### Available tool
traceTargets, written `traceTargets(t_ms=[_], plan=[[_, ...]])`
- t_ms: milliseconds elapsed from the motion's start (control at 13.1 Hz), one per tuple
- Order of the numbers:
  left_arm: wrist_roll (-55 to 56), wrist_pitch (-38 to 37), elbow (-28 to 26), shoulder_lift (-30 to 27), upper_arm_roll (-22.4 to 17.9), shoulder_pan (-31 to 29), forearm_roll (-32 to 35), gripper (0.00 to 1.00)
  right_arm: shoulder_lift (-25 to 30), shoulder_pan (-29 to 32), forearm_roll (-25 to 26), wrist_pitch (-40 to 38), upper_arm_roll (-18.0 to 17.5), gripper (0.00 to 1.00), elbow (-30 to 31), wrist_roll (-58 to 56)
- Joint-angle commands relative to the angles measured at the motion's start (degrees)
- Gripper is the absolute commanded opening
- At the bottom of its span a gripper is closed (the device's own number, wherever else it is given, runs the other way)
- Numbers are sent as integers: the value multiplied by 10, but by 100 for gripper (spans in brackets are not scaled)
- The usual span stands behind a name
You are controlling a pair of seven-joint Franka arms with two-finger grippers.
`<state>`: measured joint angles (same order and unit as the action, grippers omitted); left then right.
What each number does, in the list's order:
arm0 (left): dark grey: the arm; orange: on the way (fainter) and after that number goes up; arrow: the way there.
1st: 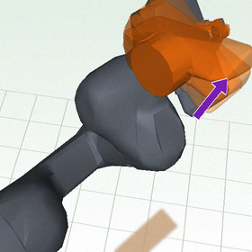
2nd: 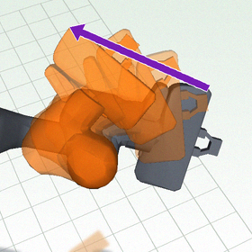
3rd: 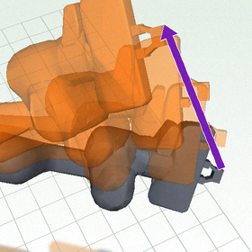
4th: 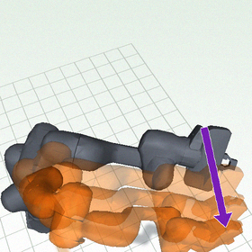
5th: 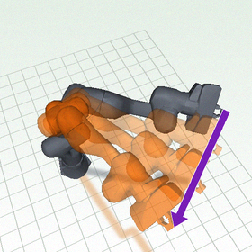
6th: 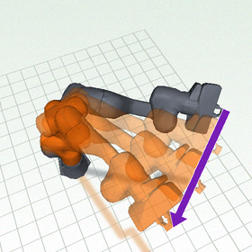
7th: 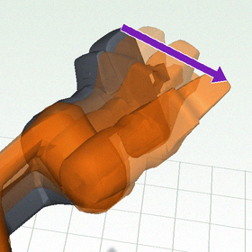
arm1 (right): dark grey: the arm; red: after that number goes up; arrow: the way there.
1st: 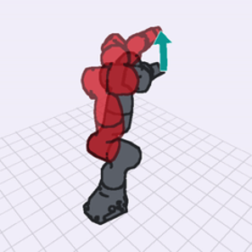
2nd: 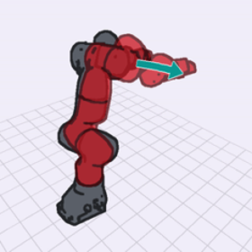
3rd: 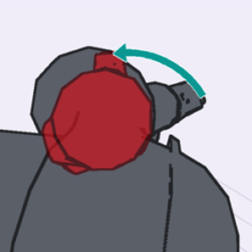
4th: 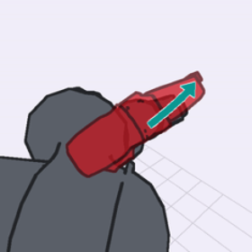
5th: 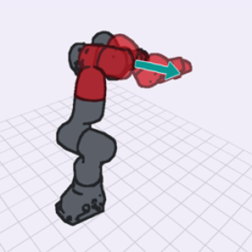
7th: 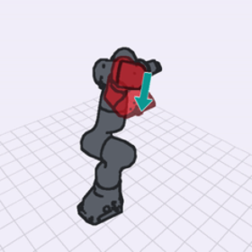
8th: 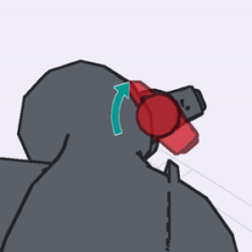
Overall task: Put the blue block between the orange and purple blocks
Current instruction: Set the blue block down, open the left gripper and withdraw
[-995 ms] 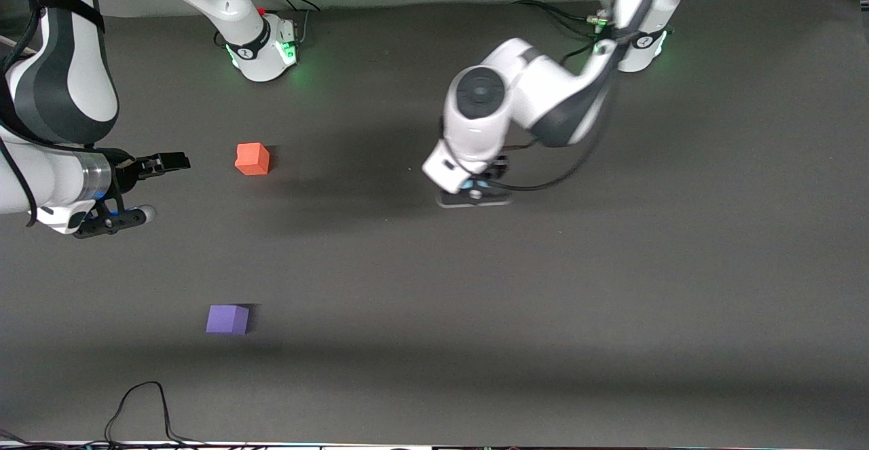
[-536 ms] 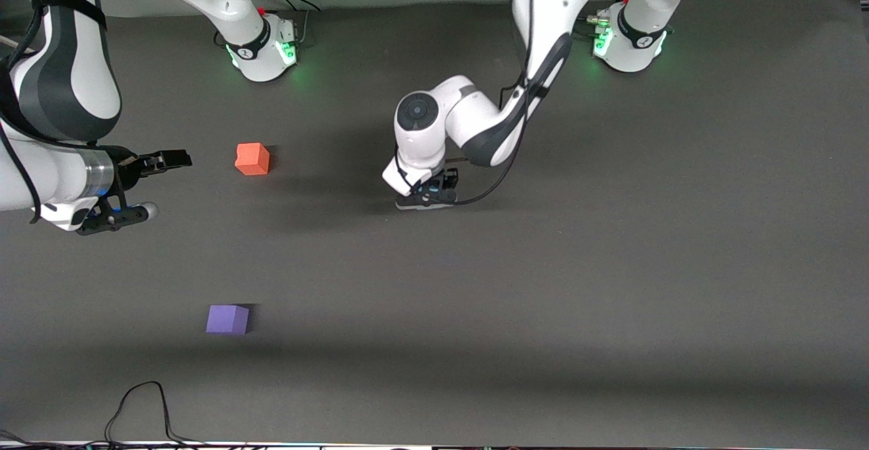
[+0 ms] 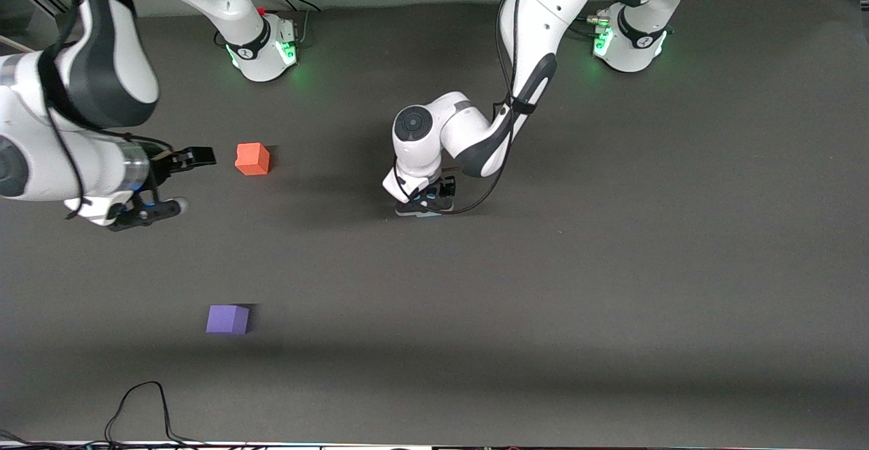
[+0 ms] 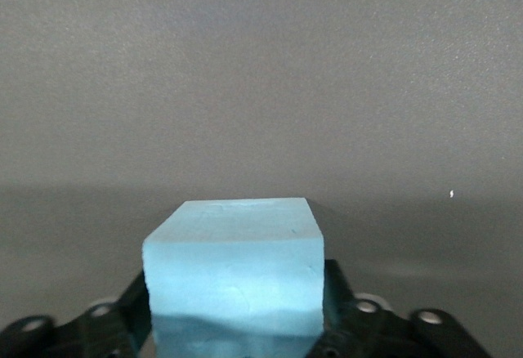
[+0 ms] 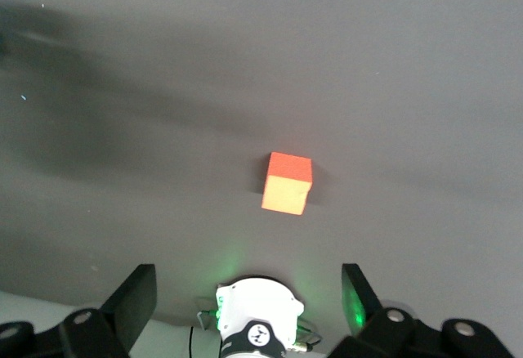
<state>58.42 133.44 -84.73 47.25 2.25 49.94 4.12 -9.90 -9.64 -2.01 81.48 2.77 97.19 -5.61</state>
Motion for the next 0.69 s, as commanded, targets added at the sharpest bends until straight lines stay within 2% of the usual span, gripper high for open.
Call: traceTargets(t_ms=[0, 153, 306, 612], plan=[[14, -6, 15, 4, -11, 11, 12, 100, 33, -8, -7, 27, 3, 100, 47, 18], [10, -18, 15, -21, -14, 2, 14, 100, 59, -11, -8, 56, 1, 100, 86, 18], [-28, -73, 12, -73, -5, -47, -3, 100, 63, -25, -8, 61, 2, 100, 91, 23], [-165, -156, -21, -175, 4, -169, -96, 100, 60, -33, -26, 63, 1, 100, 91, 34]])
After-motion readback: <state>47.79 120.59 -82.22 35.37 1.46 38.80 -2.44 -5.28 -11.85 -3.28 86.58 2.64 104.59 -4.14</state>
